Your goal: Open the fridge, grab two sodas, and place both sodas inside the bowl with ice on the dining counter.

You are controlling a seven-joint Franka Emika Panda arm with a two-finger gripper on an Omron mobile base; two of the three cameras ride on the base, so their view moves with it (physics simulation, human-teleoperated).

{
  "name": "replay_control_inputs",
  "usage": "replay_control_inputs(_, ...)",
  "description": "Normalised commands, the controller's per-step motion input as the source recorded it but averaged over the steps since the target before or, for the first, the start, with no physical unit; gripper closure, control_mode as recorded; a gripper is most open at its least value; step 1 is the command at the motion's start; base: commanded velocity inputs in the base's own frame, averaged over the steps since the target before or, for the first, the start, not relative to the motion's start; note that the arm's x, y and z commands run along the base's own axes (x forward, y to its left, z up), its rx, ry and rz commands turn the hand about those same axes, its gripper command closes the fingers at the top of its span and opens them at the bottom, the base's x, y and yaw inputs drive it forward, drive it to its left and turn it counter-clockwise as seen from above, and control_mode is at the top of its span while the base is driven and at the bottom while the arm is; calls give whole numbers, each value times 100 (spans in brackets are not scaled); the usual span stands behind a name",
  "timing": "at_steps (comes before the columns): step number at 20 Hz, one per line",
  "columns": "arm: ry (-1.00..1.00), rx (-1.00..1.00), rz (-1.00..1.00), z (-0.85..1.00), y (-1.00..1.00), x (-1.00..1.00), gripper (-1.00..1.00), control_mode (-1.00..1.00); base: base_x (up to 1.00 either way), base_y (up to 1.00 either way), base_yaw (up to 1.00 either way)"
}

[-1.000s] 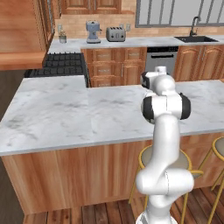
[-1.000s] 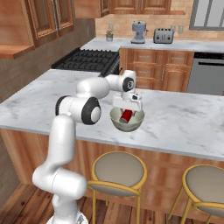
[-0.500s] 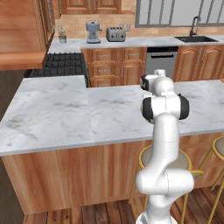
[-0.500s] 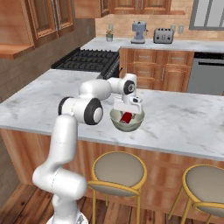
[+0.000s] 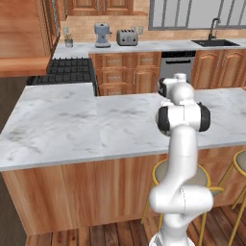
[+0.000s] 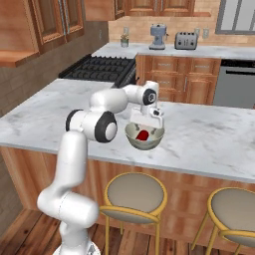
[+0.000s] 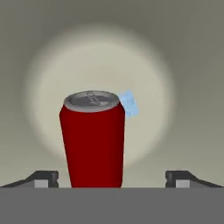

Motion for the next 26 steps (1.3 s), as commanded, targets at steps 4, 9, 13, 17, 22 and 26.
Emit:
replay_control_inputs(4, -3, 4, 0, 72, -3, -41, -100, -100, 0, 0, 0)
replay_control_inputs(9, -8, 0, 0, 70, 8, -47, -100, -100, 0, 0, 0)
replay_control_inputs(13, -14, 0, 0, 63, 35, -50, -100, -100, 0, 0, 0)
replay_control_inputs(17, -31, 0, 0, 52, 28, -74, -100, -100, 0, 0, 0)
replay_control_inputs(22, -37, 0, 0, 42, 17, -97, -100, -100, 0, 0, 0)
replay_control_inputs(26, -42, -8, 0, 34, 12, -100, -100, -100, 0, 0, 0)
